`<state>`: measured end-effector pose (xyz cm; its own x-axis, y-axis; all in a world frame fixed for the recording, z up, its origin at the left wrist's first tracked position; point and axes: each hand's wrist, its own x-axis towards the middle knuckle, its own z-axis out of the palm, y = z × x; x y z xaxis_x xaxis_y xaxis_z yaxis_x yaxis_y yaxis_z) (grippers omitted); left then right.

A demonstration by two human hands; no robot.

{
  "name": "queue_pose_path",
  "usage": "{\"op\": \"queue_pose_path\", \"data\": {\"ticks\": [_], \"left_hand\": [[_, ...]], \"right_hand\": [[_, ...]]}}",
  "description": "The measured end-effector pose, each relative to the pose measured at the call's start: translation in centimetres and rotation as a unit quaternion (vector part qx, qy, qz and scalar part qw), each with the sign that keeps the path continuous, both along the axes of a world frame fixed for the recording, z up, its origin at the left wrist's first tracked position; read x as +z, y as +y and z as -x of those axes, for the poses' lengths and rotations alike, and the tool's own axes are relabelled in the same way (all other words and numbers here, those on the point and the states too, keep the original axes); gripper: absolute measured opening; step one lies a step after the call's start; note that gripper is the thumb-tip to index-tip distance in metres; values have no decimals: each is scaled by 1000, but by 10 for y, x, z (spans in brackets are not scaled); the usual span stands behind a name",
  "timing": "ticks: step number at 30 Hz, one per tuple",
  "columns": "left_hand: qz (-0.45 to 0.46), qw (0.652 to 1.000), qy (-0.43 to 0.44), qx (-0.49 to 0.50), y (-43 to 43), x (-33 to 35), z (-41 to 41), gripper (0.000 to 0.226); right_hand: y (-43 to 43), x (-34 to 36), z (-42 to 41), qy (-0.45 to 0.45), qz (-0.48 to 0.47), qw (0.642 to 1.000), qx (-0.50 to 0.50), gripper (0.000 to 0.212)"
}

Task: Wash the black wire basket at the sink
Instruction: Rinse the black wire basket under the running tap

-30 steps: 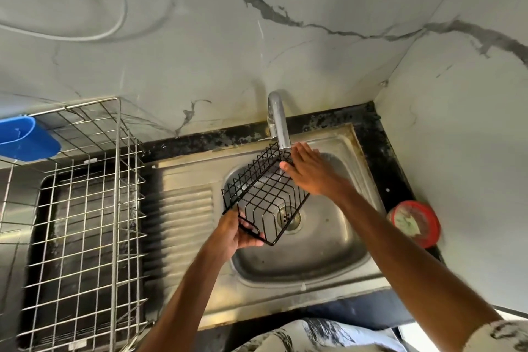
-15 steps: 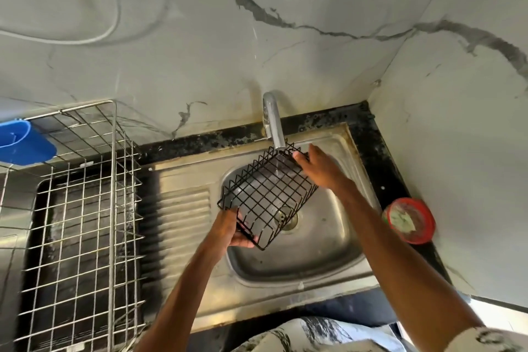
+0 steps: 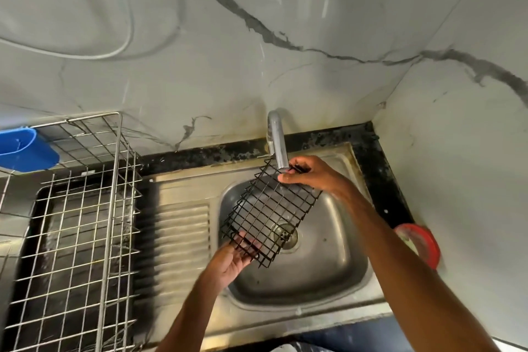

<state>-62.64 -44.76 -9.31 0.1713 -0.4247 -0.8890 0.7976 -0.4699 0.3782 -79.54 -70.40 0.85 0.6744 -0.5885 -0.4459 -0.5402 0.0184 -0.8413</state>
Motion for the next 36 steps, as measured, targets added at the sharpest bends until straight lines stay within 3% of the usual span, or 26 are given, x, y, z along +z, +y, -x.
{"op": "queue_pose_path", "data": {"ticks": [2, 8, 11, 12, 14, 16, 20, 25, 27, 29, 32, 36], "left_hand": [[7, 999, 8, 43, 4, -4, -3, 52], [39, 999, 24, 9, 7, -13, -23, 38], [5, 994, -91, -60, -4, -5, -30, 19], [-1, 978, -188, -86, -8, 0, -33, 17], [29, 903, -402, -145, -15, 8, -41, 31], [95, 843, -498, -181, -36, 24, -43, 38], [242, 795, -461, -310, -106, 59, -35, 44], [286, 767, -438, -371, -148, 66, -32, 33], [269, 776, -426, -379, -153, 65, -29, 36], [254, 816, -393, -340, -154, 64, -21, 40], [236, 863, -374, -246, -154, 64, -7, 52], [203, 896, -353, -181, -150, 61, 0, 57]], "right_hand": [[0, 5, 6, 15, 6, 1000, 14, 30], [11, 3, 22, 90, 55, 992, 62, 65], [14, -1, 25, 95, 81, 991, 47, 73], [15, -2, 26, 98, 86, 990, 45, 73], [17, -3, 25, 95, 91, 990, 48, 70], [15, -5, 20, 98, 113, 986, 74, 61], [10, 5, 5, 135, 151, 967, 156, 46], [7, 11, -1, 165, 162, 951, 207, 51], [9, 14, -1, 172, 171, 947, 210, 61], [14, 18, 1, 185, 183, 945, 199, 73], [18, 17, 6, 151, 195, 957, 155, 66], [29, -2, 14, 78, 237, 968, 41, 61]]}}
